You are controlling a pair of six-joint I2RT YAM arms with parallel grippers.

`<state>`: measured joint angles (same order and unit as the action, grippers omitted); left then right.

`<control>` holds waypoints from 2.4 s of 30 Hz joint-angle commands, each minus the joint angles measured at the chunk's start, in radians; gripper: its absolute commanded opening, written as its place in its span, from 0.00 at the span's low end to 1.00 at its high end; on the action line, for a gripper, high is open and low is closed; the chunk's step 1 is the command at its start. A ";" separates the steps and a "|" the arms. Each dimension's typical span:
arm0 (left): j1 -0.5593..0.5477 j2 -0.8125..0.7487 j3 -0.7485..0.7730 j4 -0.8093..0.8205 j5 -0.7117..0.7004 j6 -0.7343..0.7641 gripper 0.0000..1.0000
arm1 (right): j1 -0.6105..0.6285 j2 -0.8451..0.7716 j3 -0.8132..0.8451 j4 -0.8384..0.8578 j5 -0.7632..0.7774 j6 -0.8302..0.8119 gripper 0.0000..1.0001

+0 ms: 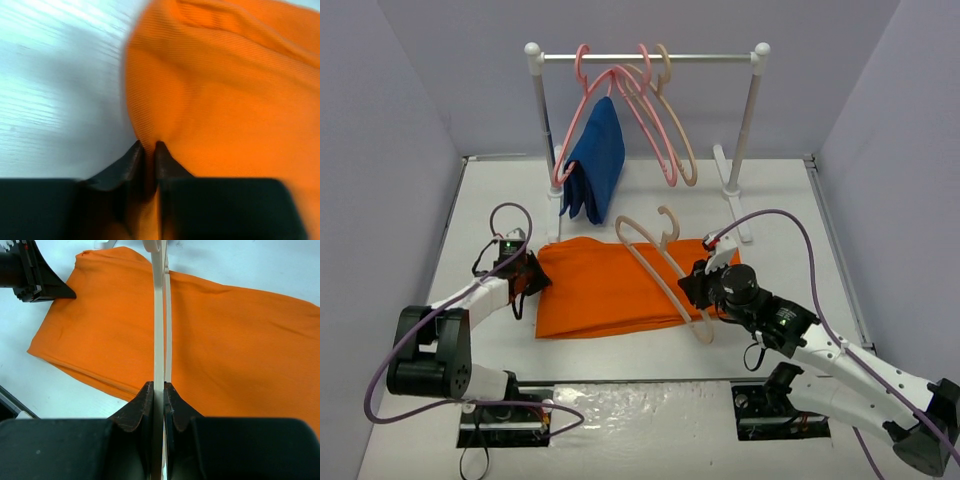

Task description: Place the trousers on the hanger

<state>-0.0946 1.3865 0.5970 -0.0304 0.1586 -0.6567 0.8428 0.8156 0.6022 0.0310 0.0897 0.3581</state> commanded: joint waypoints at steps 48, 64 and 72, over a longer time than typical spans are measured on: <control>-0.783 -0.049 0.472 0.071 -0.274 -0.412 0.00 | 0.320 0.034 -0.059 0.251 0.514 0.142 0.00; -0.801 0.191 0.467 0.440 -0.091 -0.322 0.03 | 0.212 -0.074 -0.160 0.242 0.382 0.108 0.00; -0.803 0.221 0.473 0.411 -0.075 -0.264 0.48 | 0.128 -0.073 -0.243 0.279 0.304 0.113 0.00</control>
<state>-0.8871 1.6621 1.0065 0.2978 0.0615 -0.9762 0.9748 0.7486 0.3813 0.2042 0.4550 0.4561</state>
